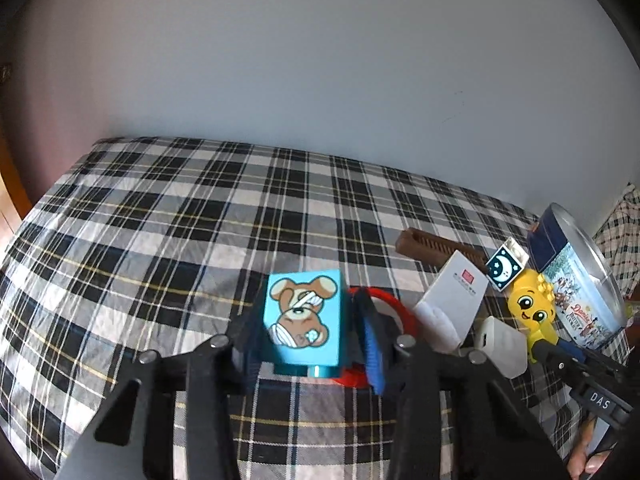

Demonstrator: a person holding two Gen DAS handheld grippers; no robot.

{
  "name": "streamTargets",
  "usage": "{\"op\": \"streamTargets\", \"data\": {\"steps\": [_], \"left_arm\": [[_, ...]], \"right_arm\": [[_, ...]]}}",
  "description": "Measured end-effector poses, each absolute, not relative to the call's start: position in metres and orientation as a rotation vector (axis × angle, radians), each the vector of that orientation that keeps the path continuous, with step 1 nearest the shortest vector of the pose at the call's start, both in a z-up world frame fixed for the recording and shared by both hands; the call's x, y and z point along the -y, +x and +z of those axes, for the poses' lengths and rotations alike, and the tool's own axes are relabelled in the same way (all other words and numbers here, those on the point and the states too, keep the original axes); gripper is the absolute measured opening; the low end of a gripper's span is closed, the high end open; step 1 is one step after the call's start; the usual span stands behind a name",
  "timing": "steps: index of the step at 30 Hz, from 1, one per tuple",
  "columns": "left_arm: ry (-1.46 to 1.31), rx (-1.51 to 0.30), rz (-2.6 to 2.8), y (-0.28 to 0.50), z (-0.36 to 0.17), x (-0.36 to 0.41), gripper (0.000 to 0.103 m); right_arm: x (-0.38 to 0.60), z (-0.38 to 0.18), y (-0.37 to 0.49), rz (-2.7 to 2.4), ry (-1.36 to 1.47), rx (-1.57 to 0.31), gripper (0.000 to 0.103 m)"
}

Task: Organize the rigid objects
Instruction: 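Grasp the teal bear block with left tool while right tool grasps the yellow square block, then lift and carry the teal block and yellow block over the tin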

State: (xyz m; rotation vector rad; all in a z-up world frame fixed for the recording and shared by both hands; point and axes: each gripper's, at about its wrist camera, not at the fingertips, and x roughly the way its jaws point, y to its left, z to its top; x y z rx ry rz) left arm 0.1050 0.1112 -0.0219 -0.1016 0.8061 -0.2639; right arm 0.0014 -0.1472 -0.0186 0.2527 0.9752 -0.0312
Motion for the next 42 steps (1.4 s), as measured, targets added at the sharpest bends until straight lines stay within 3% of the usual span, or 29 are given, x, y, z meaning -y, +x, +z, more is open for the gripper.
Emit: {"op": "streamTargets", "data": {"steps": [4,12,22,31,42], "left_arm": [[-0.107,-0.807,-0.264,0.106,-0.021,-0.113,0.031],[-0.091,-0.811,-0.263,0.1,-0.014,-0.116,0.03],[-0.062,-0.719,-0.275,0.084,0.006,-0.114,0.03],[-0.098,-0.849,-0.228,0.094,-0.017,-0.124,0.03],[-0.112,-0.882,-0.173,0.088,-0.024,-0.137,0.031]], "right_arm": [[0.146,-0.021,0.01,-0.023,0.259,-0.975,0.039],[0.136,-0.017,0.005,0.01,0.209,-0.972,0.032],[0.139,0.033,-0.027,0.096,0.239,-0.71,0.032],[0.138,0.032,-0.025,0.086,0.19,-0.718,0.032],[0.136,0.025,-0.02,0.08,0.204,-0.744,0.032]]}}
